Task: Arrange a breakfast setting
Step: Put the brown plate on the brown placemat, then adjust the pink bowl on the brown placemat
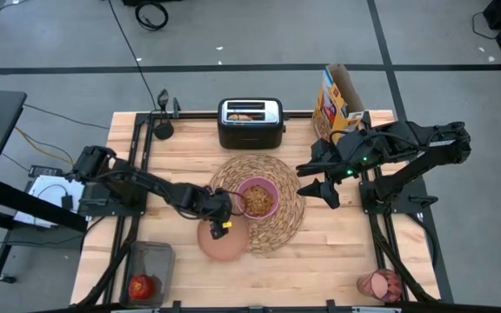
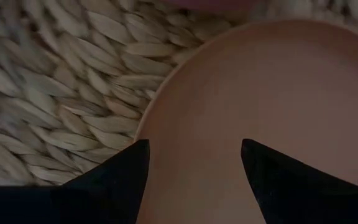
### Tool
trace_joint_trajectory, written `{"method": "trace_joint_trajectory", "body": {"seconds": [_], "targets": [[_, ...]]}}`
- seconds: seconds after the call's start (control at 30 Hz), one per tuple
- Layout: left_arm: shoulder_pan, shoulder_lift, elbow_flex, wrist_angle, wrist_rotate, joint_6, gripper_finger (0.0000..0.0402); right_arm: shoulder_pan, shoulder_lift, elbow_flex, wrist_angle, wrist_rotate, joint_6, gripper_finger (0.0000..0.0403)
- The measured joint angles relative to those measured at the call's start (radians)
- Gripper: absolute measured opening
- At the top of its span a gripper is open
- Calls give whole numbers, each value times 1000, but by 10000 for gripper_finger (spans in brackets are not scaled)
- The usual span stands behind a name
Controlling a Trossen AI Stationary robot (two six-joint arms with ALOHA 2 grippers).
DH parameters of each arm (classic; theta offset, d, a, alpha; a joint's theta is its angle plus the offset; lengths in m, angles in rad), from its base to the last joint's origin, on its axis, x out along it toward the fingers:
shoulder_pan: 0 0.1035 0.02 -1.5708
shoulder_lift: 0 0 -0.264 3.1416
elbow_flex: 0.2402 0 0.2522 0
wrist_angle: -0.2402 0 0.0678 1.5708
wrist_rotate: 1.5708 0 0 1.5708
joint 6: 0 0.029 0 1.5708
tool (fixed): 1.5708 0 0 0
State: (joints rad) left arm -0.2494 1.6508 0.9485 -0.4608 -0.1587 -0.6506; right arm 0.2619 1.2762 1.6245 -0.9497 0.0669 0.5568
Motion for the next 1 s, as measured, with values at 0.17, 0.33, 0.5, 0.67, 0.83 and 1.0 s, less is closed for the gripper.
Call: {"method": "trace_joint_trajectory", "body": {"seconds": [0.17,0.33,0.5,0.67,0.83,1.0], "targets": [[28,-4,0,-3,12,4,260,0,0,0,0,0,-1,293],[21,-20,0,-3,68,7,260,0,0,0,-1,-2,-1,293],[21,-66,0,-9,82,3,260,0,0,0,-2,-2,-18,293],[24,-159,0,15,57,2,260,0,-1,-9,-20,30,-48,293],[24,-181,1,94,-16,67,260,5,5,-146,-12,52,-62,293],[38,-158,-5,116,-27,131,260,17,49,-364,69,40,-63,293]]}}
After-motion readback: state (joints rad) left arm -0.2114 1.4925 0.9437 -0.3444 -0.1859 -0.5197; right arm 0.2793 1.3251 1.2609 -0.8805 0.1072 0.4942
